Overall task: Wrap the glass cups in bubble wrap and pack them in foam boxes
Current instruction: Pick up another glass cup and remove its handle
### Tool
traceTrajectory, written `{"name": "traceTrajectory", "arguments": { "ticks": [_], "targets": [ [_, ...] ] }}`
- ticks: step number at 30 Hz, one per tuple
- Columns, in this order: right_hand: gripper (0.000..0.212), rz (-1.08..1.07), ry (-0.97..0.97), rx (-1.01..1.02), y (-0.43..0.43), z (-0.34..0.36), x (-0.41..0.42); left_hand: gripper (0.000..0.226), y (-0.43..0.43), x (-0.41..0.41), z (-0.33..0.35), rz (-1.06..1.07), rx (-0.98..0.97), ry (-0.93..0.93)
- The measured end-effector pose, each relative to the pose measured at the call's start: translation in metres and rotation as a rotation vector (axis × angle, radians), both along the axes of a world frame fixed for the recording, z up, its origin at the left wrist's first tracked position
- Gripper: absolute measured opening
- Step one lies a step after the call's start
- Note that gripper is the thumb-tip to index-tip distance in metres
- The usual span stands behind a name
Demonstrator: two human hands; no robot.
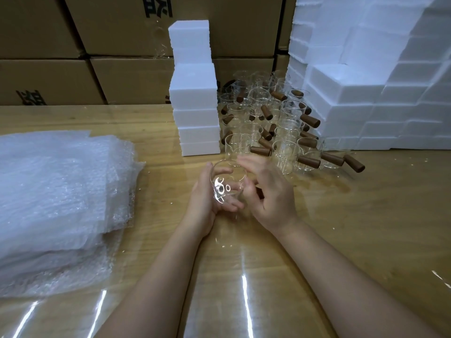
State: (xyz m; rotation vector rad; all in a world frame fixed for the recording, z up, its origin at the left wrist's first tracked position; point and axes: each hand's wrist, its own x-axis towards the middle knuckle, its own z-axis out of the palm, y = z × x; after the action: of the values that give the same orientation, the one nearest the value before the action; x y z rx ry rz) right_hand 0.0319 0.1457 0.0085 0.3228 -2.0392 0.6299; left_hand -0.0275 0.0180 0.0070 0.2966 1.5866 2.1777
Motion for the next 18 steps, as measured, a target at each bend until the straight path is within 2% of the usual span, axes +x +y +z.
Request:
{"name": "traceTrajectory", "arguments": {
  "ticks": [2, 6, 11, 18],
  "targets": [
    [0.031, 0.024, 0.006, 0.053, -0.001, 0.0009, -0.0004, 0.05, -0.0028, -0.0011, 0.0005, -0.018, 0.044, -0.018],
    [0.035, 0.016, -0.019, 0.021, -0.0005, 0.0005, -0.0014, 0.068, -0.0039, -0.0009, -0.0001, -0.081, 0.096, -0.043],
    [0.036, 0.0, -0.069, -0.004, -0.0023, -0.001, -0.0022, 0.072, -0.0015, -0.0013, 0.0005, -0.117, 0.065, -0.095],
    [0.037, -0.021, -0.087, 0.069, -0.0047, -0.0015, -0.0032, 0.075, -0.0054, -0.006, -0.0021, -0.014, 0.204, -0.189]
  ]
}}
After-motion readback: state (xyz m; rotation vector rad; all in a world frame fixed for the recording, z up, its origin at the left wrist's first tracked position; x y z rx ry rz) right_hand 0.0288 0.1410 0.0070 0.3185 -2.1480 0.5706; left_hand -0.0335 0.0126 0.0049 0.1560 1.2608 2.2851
